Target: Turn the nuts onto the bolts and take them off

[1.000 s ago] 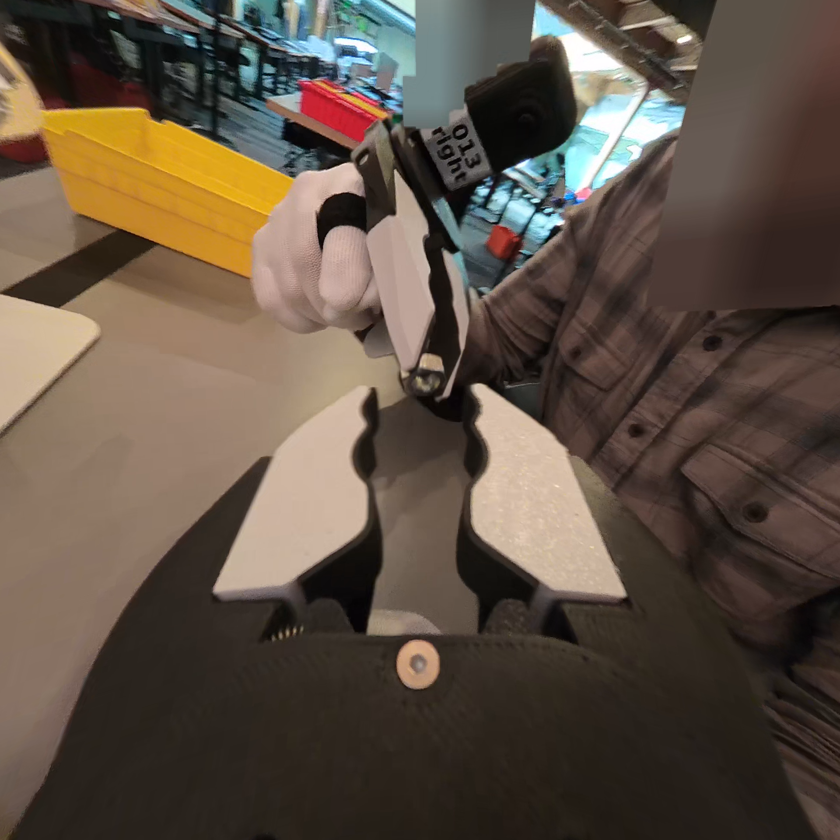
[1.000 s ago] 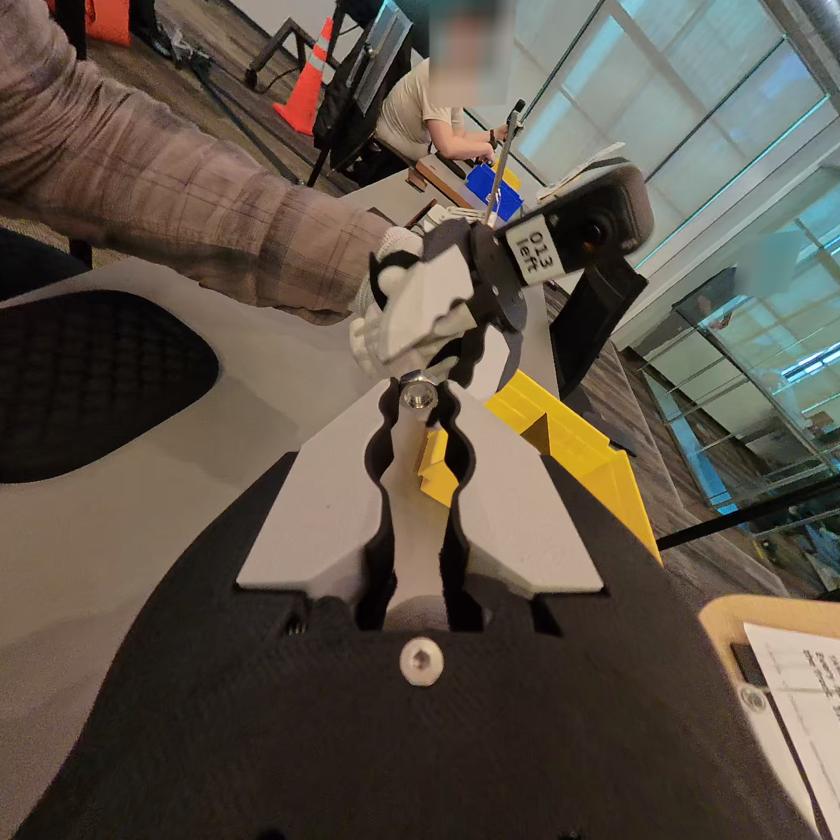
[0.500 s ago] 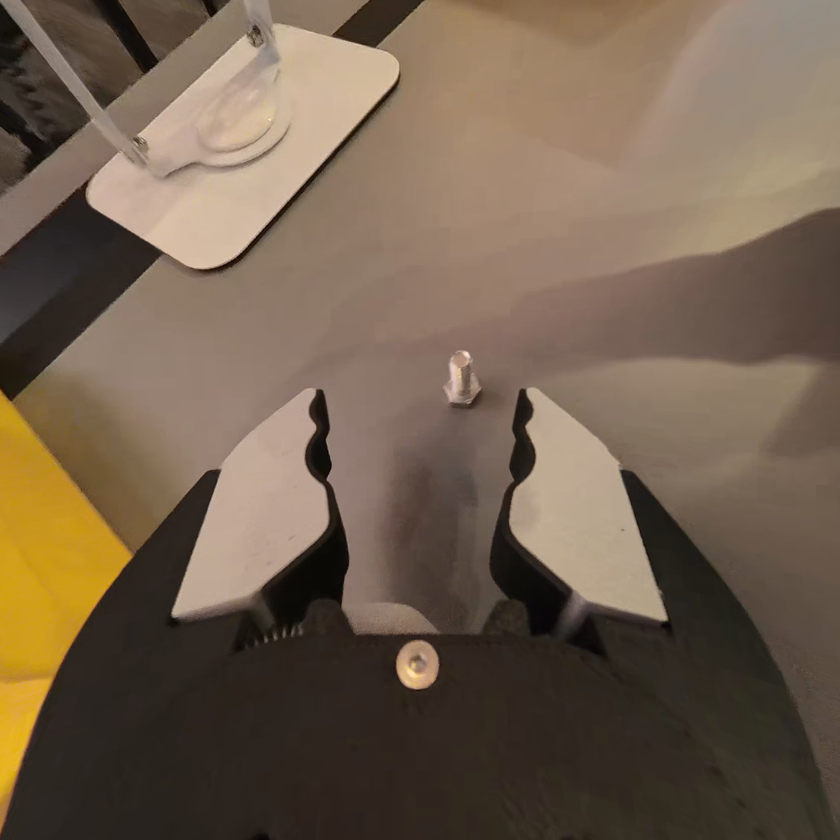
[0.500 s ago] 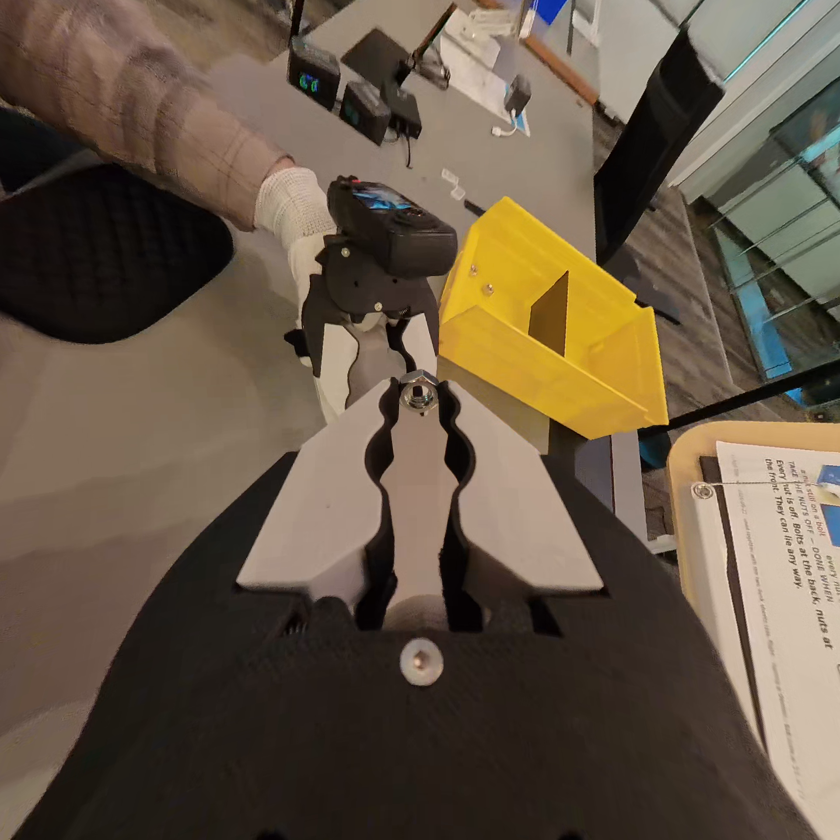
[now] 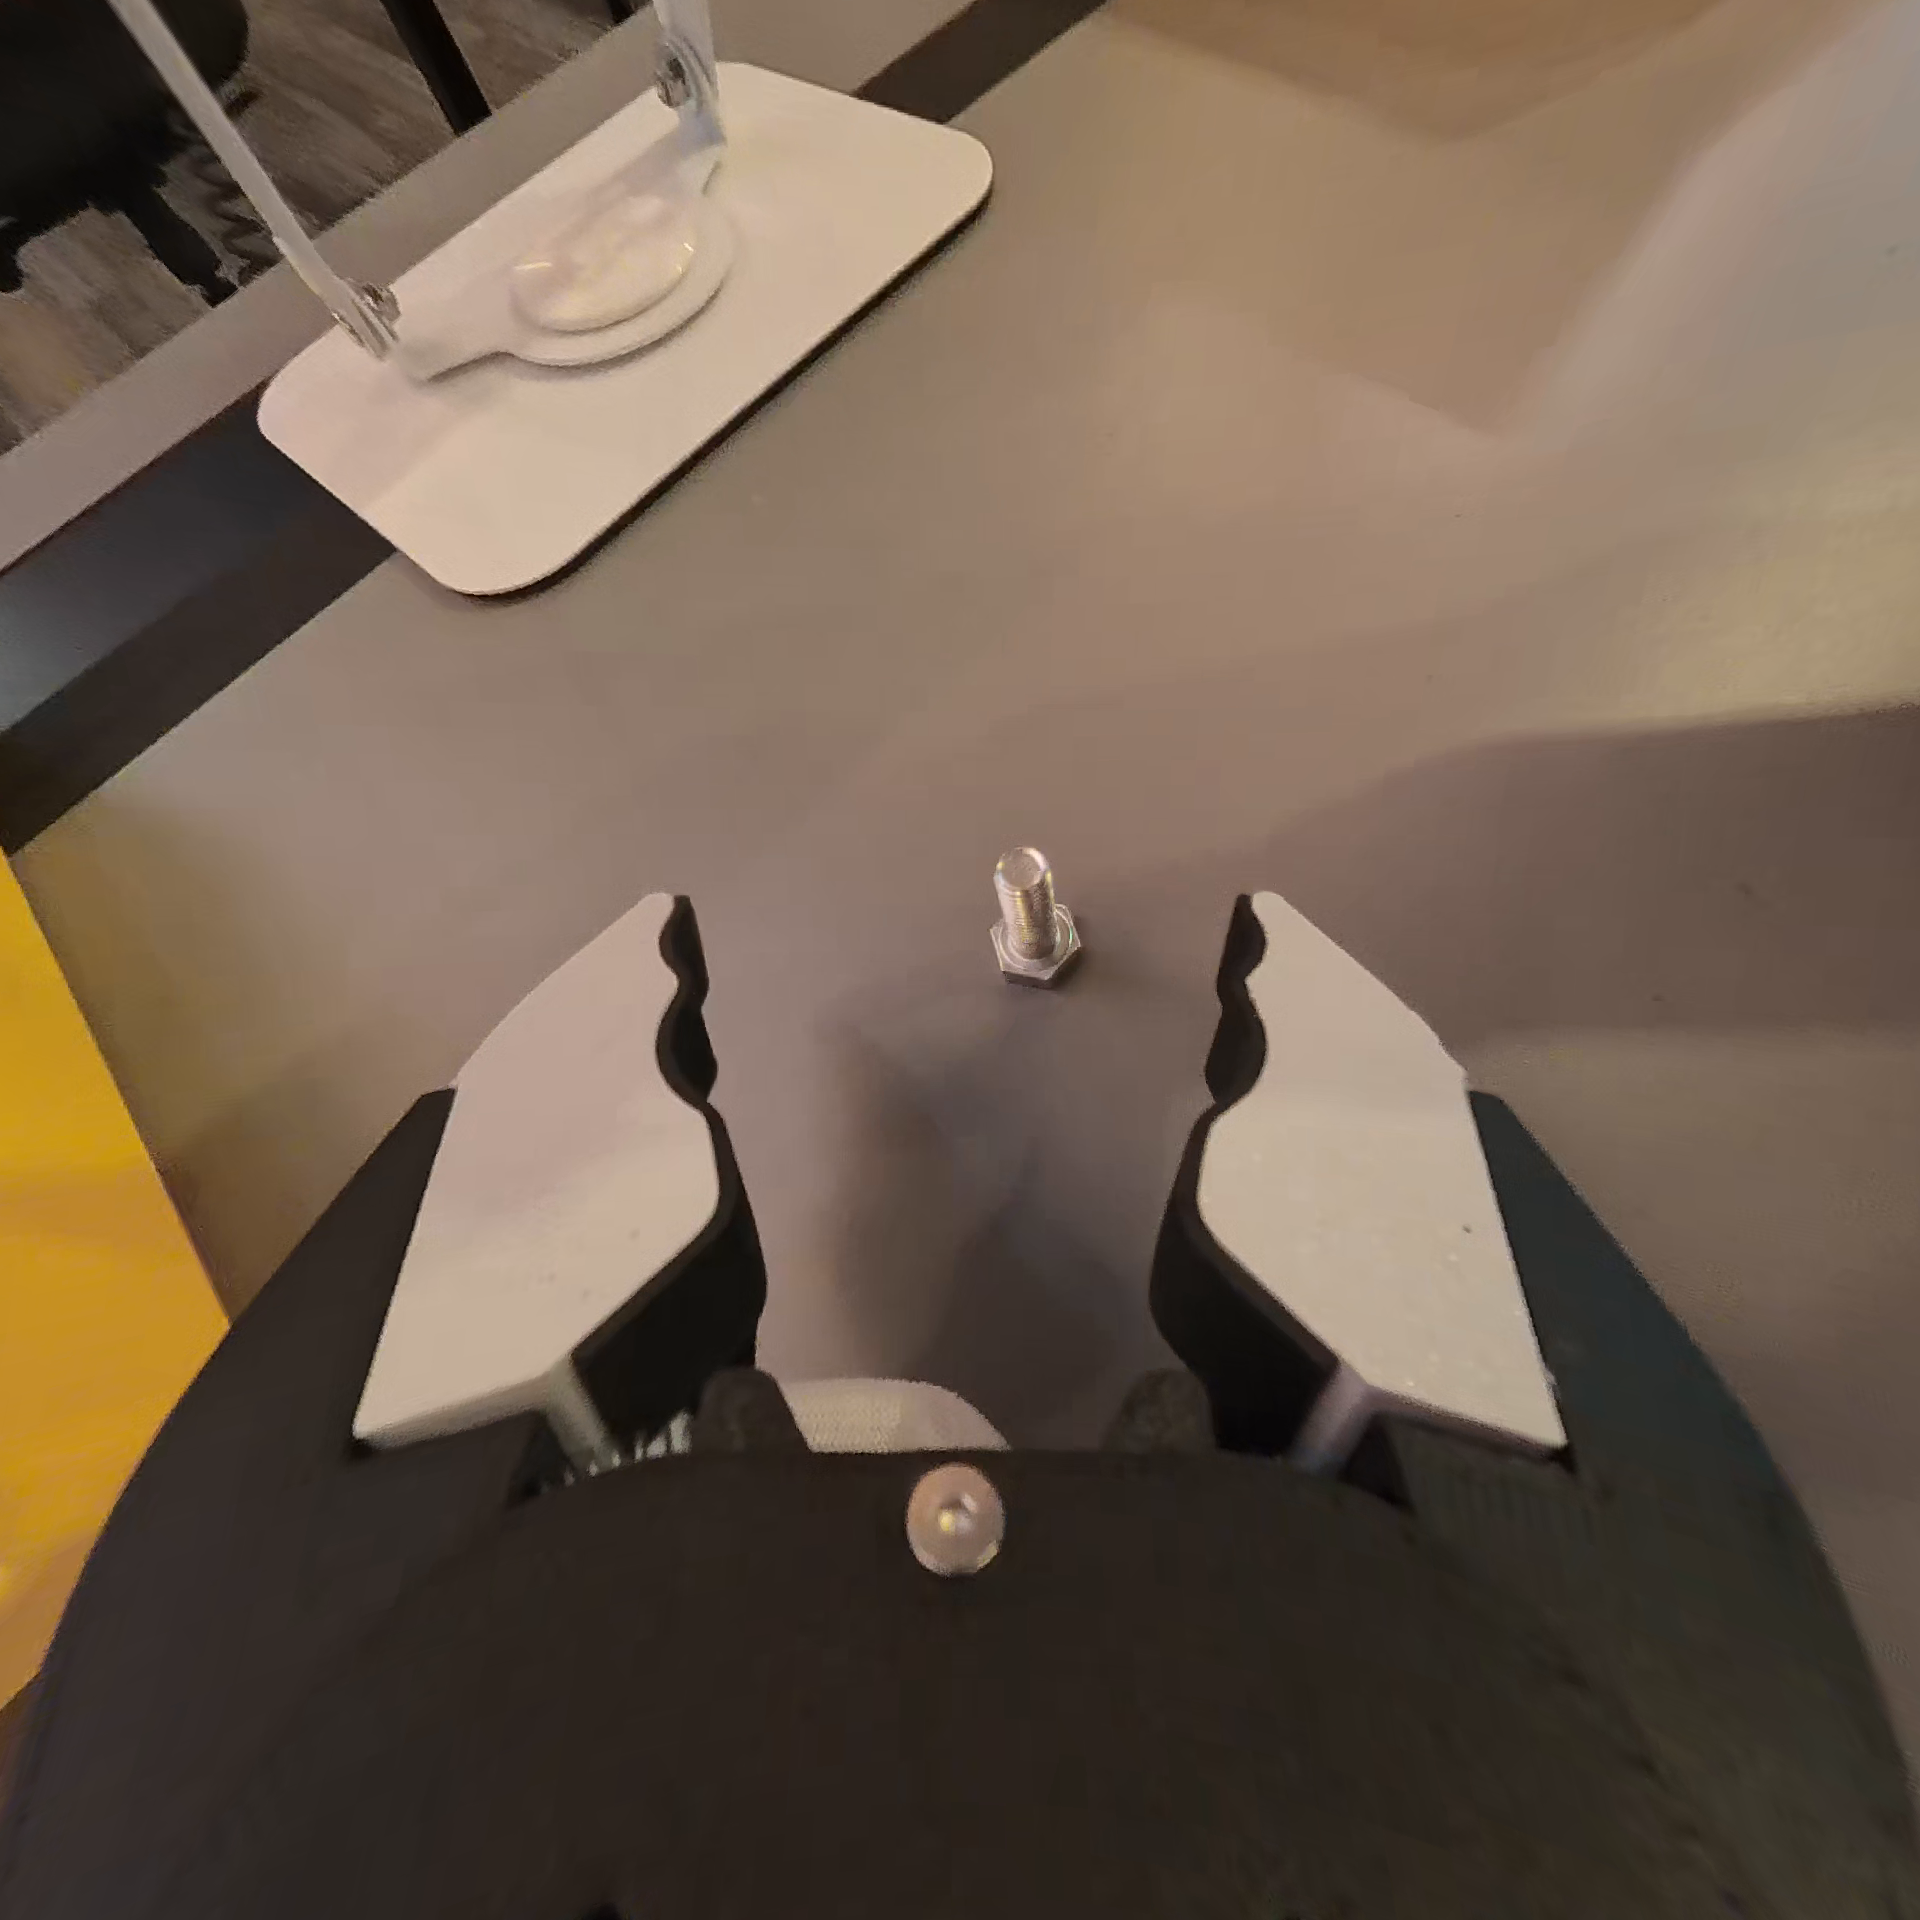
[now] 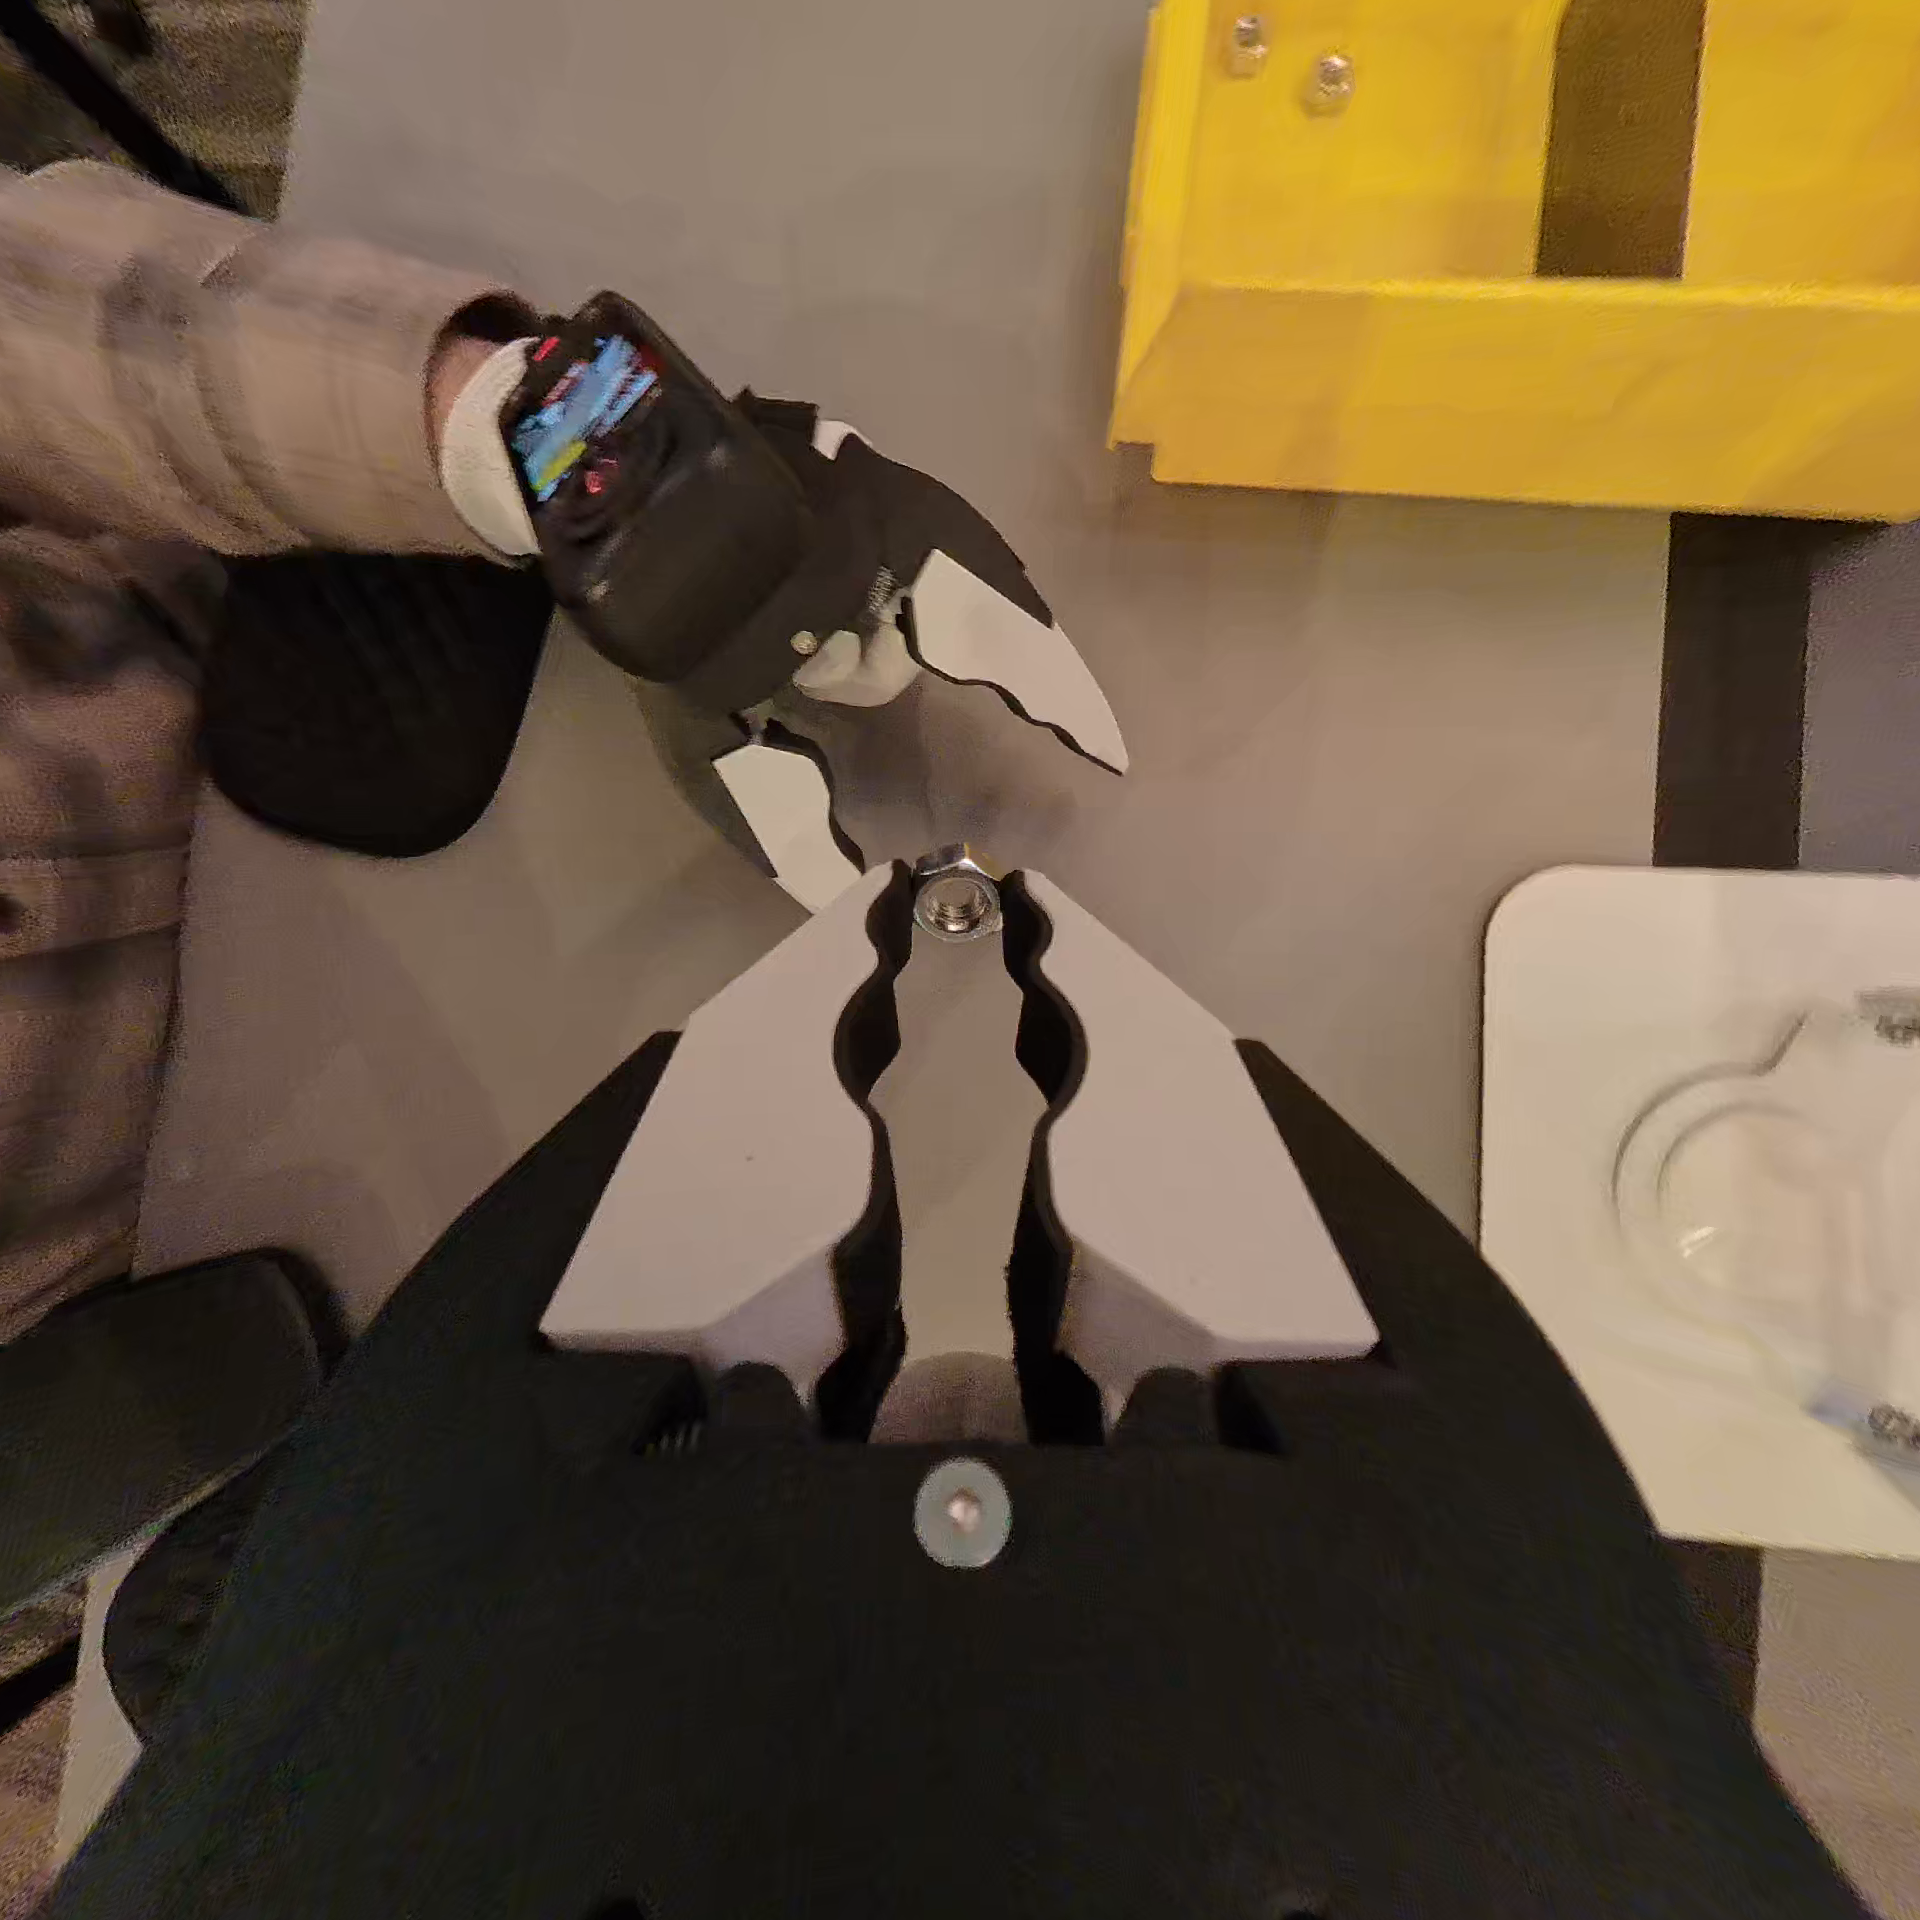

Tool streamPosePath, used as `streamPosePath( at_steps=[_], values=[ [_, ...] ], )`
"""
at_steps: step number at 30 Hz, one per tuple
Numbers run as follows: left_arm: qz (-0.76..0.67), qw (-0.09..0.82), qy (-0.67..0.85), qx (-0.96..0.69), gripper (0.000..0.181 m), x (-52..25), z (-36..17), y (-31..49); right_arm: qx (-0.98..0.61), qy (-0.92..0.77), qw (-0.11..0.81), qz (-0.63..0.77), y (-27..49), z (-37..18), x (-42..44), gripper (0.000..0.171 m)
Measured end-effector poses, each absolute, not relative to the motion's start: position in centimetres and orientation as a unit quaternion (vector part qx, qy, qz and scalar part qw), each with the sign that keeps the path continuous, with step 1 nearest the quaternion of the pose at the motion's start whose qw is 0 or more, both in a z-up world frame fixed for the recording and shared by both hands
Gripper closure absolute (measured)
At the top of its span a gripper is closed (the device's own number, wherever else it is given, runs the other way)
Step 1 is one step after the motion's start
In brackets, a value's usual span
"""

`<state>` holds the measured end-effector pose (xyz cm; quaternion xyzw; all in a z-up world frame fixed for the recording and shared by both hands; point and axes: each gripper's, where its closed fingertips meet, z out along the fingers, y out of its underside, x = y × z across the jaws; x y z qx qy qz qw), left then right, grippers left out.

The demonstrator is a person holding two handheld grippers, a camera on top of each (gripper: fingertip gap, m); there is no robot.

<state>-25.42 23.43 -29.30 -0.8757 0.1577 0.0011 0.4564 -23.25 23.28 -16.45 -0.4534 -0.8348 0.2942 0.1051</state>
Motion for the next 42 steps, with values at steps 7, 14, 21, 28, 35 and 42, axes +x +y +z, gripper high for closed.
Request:
streamPosePath(
  at_steps=[7,14,21,28,35,42],
  values=[
    [0.006,0.485,0.144,-0.863,0.091,-26.2,-28.3,23.7,-0.301,-0.917,0.11,0.239,20.8,-15.2,-22.1,0.155],
    [0.025,0.482,0.15,-0.863,0.096,-26.2,-28.5,23.7,-0.427,-0.859,0.082,0.27,22.0,-17.2,-24.1,0.155],
    [0.008,0.453,0.147,-0.879,0.101,-26.1,-29.4,23.7,-0.405,-0.871,0.107,0.258,21.2,-17.8,-23.0,0.155],
    [-0.011,0.38,0.191,-0.905,0.104,-24.7,-31.5,23.5,-0.387,-0.875,0.122,0.263,21.3,-17.7,-21.6,0.155],
    [-0.018,0.383,0.193,-0.903,0.106,-24.4,-31.5,23.7,-0.382,-0.864,0.143,0.295,21.4,-16.9,-20.2,0.155],
    [-0.034,0.392,0.185,-0.9,0.112,-24.3,-31.2,23.6,-0.38,-0.851,0.172,0.321,21.8,-15.4,-19.6,0.155]
  ],
)
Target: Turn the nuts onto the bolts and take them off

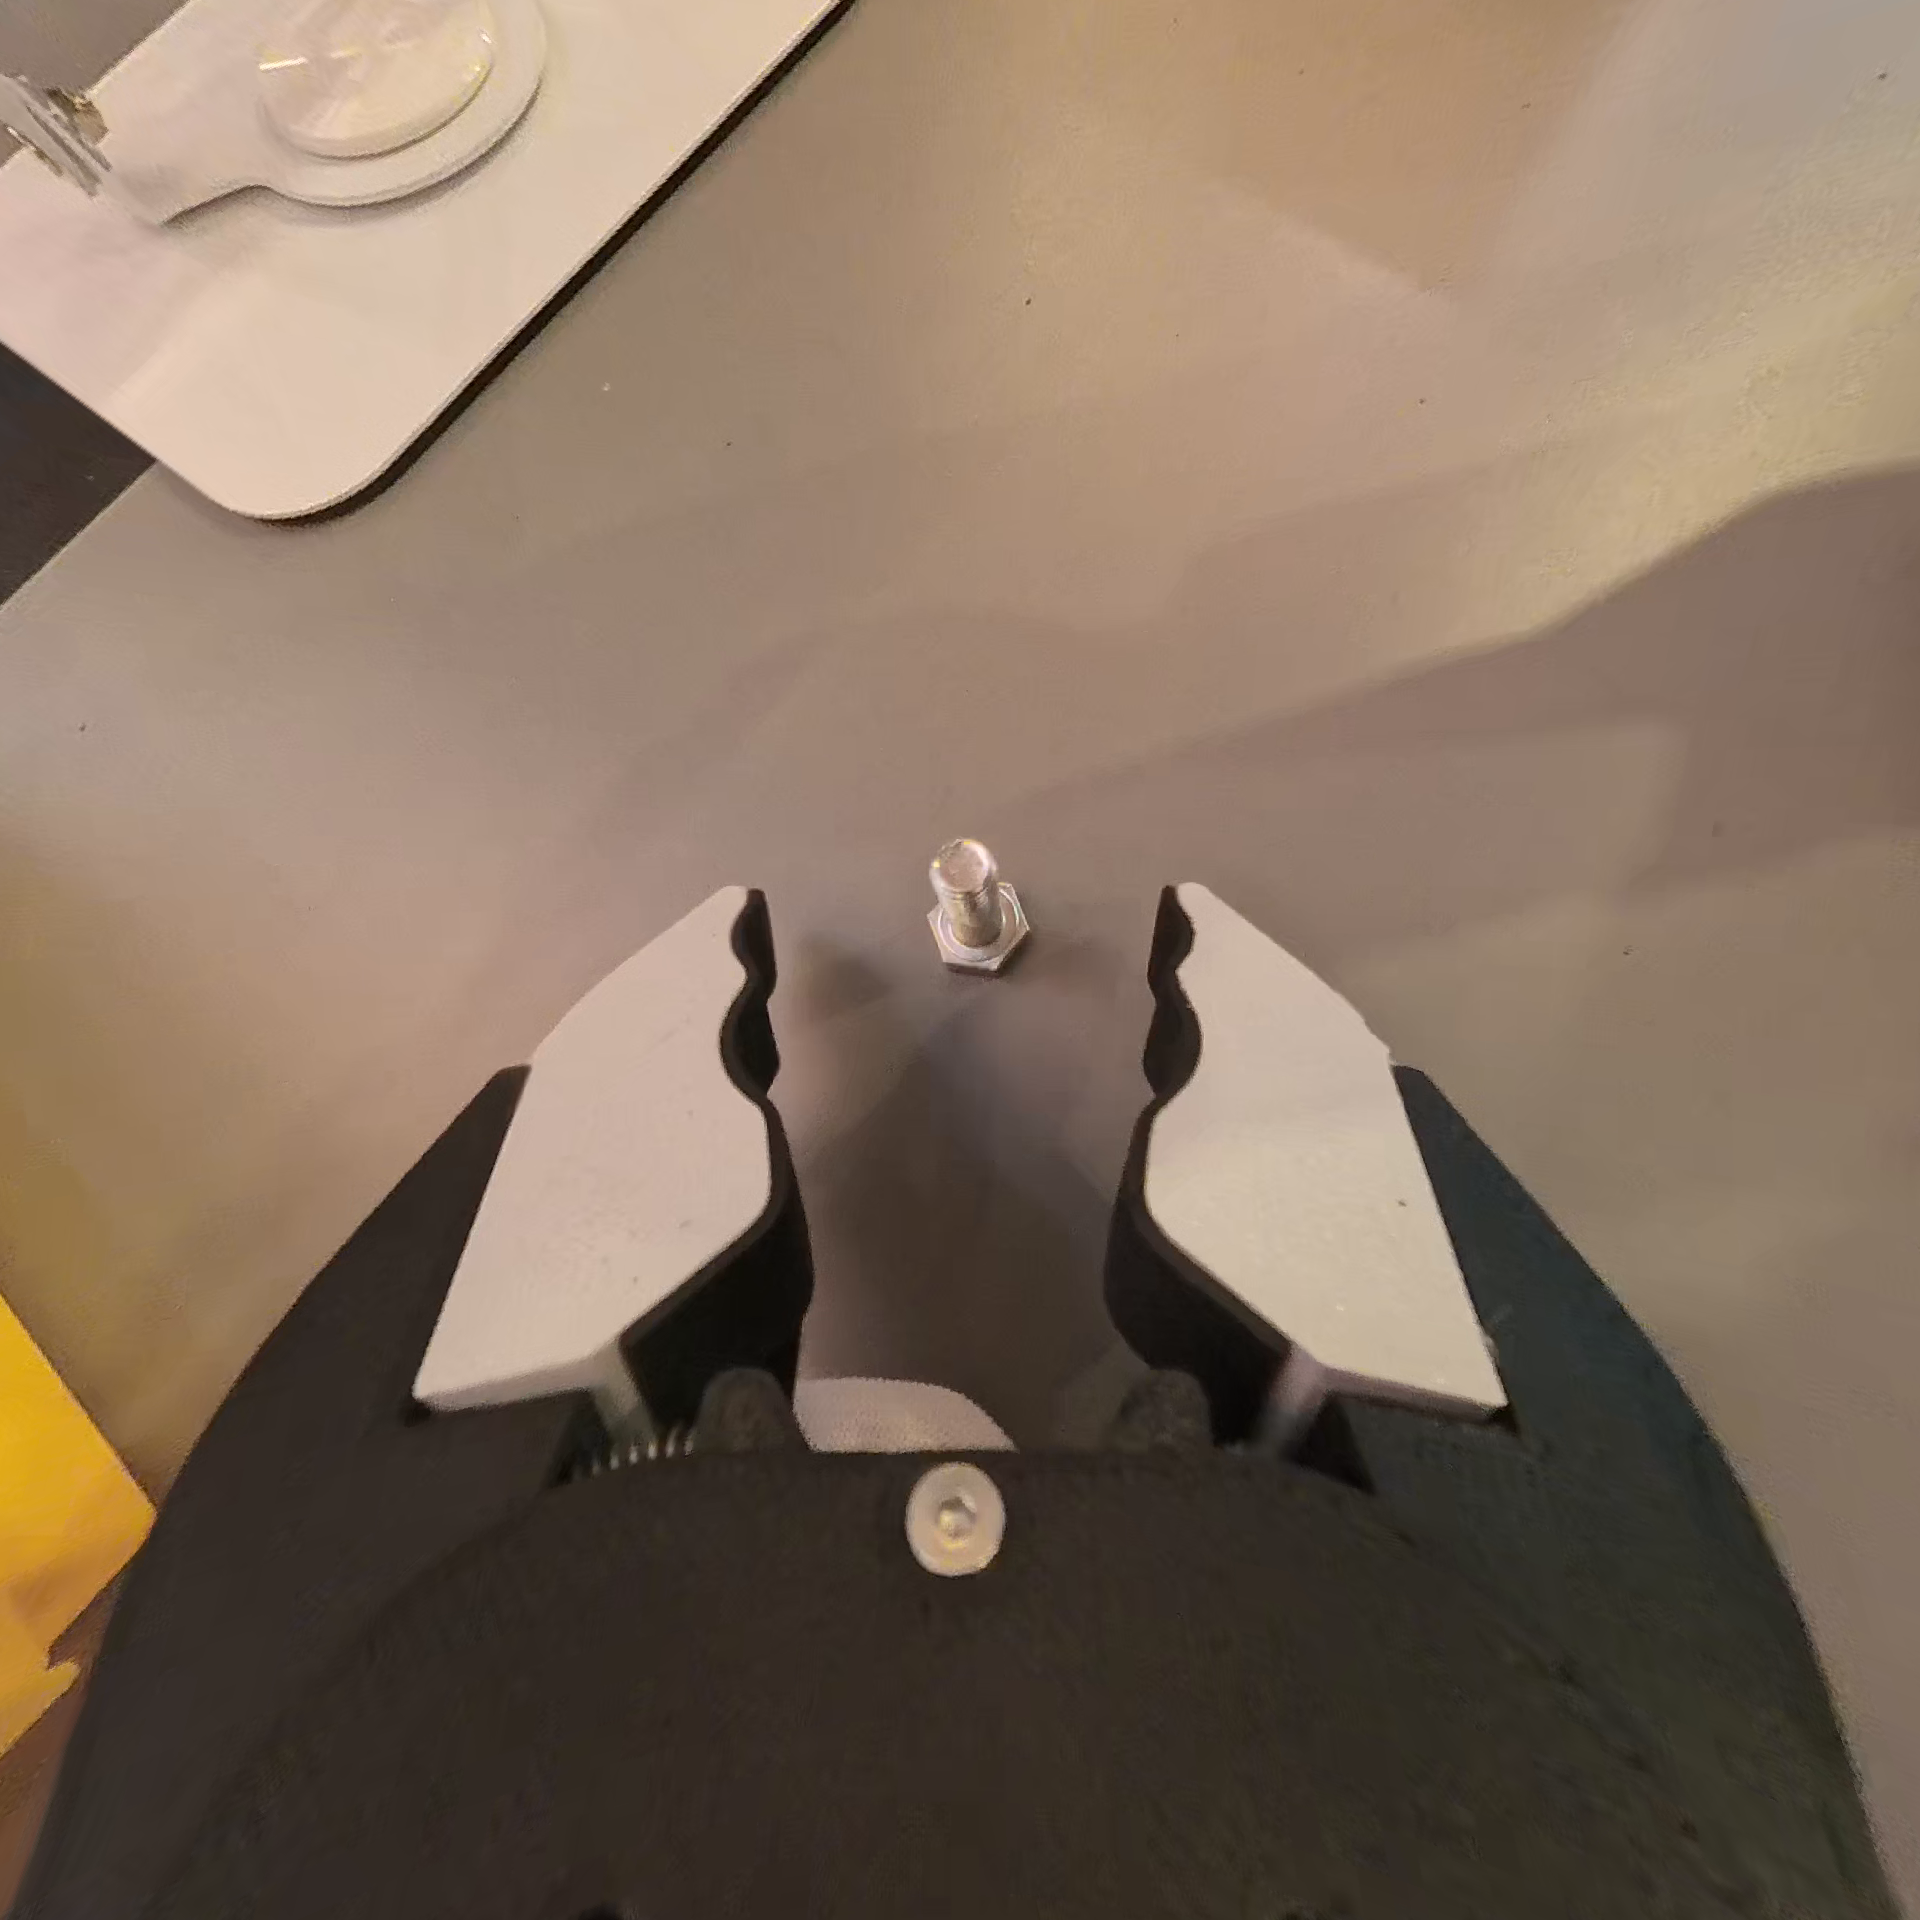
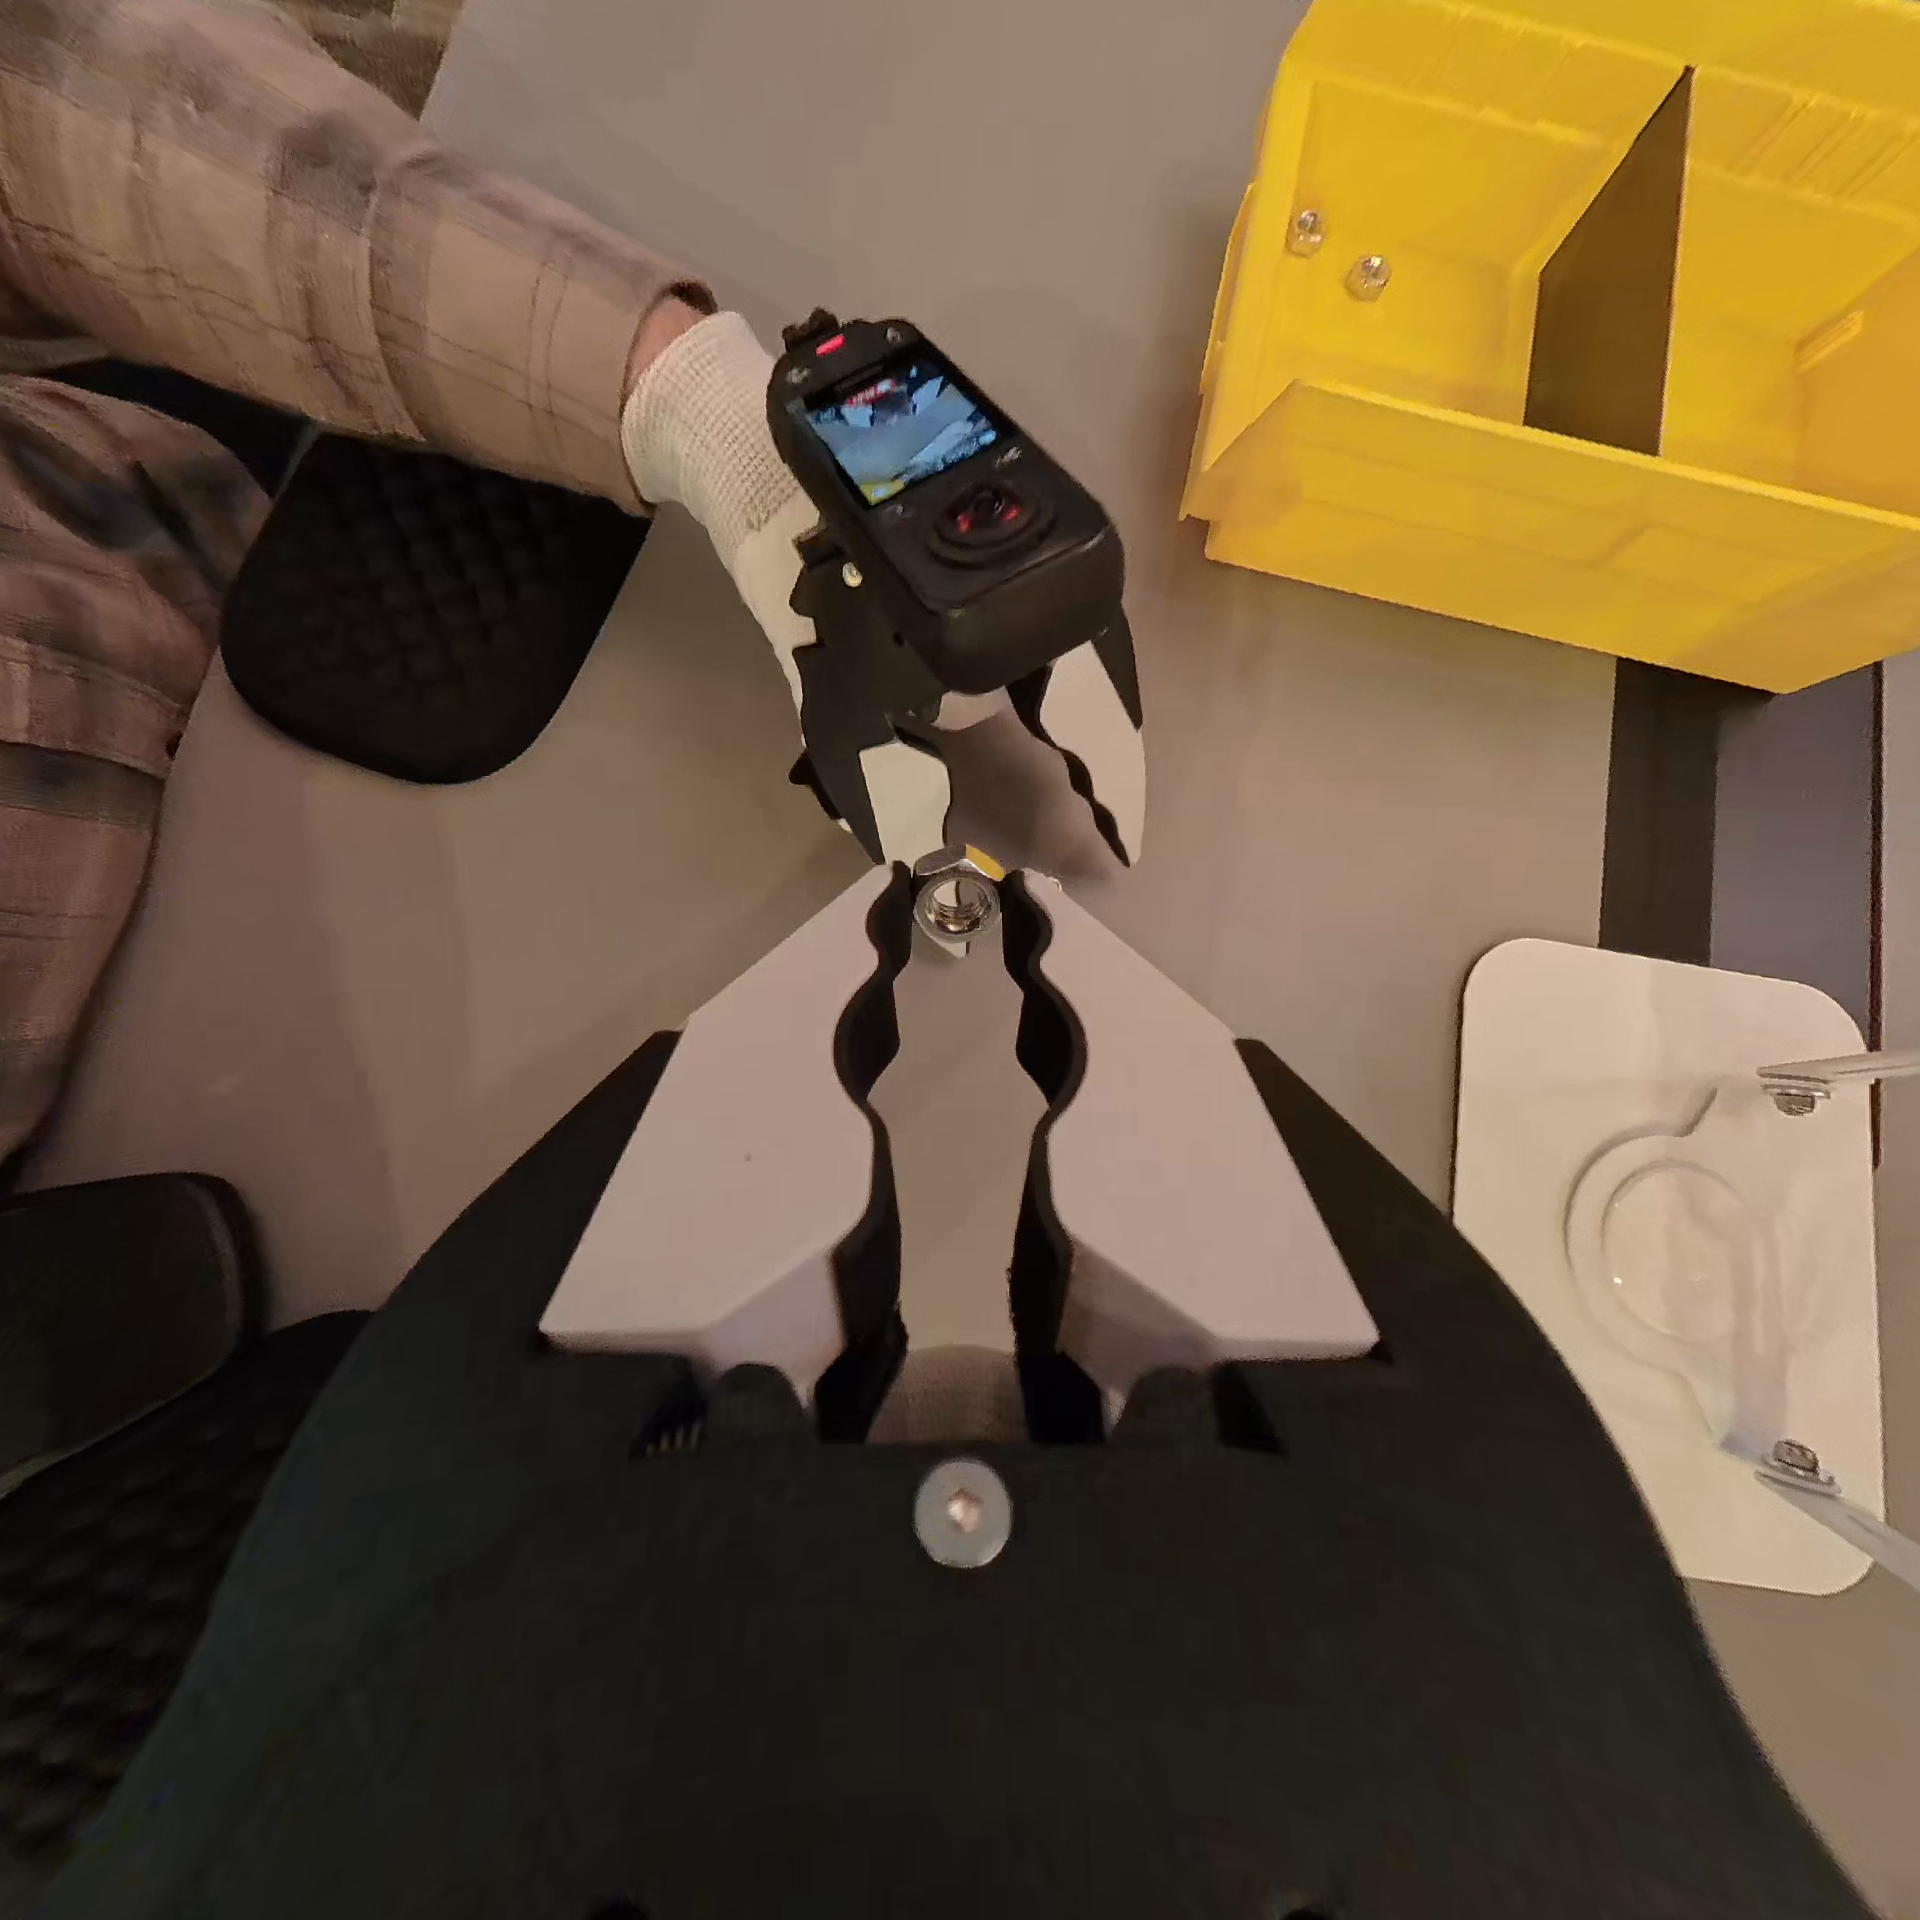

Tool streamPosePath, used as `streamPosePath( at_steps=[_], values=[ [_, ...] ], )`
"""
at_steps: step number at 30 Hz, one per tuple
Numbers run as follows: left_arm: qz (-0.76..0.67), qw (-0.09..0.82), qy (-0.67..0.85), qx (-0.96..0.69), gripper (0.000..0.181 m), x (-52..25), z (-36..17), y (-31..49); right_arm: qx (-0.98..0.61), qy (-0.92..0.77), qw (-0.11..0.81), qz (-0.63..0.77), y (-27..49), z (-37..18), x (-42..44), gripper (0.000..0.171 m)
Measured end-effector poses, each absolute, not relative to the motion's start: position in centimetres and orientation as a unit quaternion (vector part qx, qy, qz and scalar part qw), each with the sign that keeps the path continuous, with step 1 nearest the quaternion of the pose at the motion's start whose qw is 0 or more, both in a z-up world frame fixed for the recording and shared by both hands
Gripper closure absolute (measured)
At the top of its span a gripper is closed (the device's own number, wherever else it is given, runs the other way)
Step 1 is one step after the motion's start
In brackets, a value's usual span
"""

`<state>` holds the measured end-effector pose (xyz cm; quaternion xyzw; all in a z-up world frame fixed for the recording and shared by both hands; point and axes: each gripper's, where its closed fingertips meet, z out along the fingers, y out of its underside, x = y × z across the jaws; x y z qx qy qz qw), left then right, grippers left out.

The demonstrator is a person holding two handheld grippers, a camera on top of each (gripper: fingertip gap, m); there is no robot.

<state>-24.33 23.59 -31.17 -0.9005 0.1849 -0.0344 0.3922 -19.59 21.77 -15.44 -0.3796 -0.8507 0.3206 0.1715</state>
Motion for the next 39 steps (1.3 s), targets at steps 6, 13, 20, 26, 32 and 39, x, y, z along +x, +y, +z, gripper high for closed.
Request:
streamPosePath(
  at_steps=[6,13,20,26,32,39],
  values=[
    [-0.032,0.403,0.183,-0.896,0.114,-24.4,-30.9,23.6,-0.378,-0.836,0.197,0.345,21.6,-13.5,-20.0,0.155],
    [-0.098,0.498,0.131,-0.852,0.104,-25.1,-24.7,23.3,-0.378,-0.799,0.259,0.389,22.4,-8.7,-20.7,0.155],
    [-0.081,0.542,0.138,-0.825,0.101,-25.8,-20.0,27.0,-0.351,-0.747,0.34,0.451,23.5,-2.2,-22.9,0.156],
    [-0.047,0.565,0.082,-0.819,0.097,-28.6,-20.5,30.9,-0.335,-0.705,0.377,0.498,23.8,0.3,-23.0,0.155],
    [-0.055,0.639,0.056,-0.765,0.108,-29.7,-19.8,30.9,-0.338,-0.686,0.401,0.506,24.7,-0.7,-22.5,0.155],
    [-0.045,0.641,0.054,-0.764,0.115,-29.9,-20.4,31.2,-0.351,-0.676,0.4,0.51,25.7,-2.2,-22.5,0.156]
  ],
)
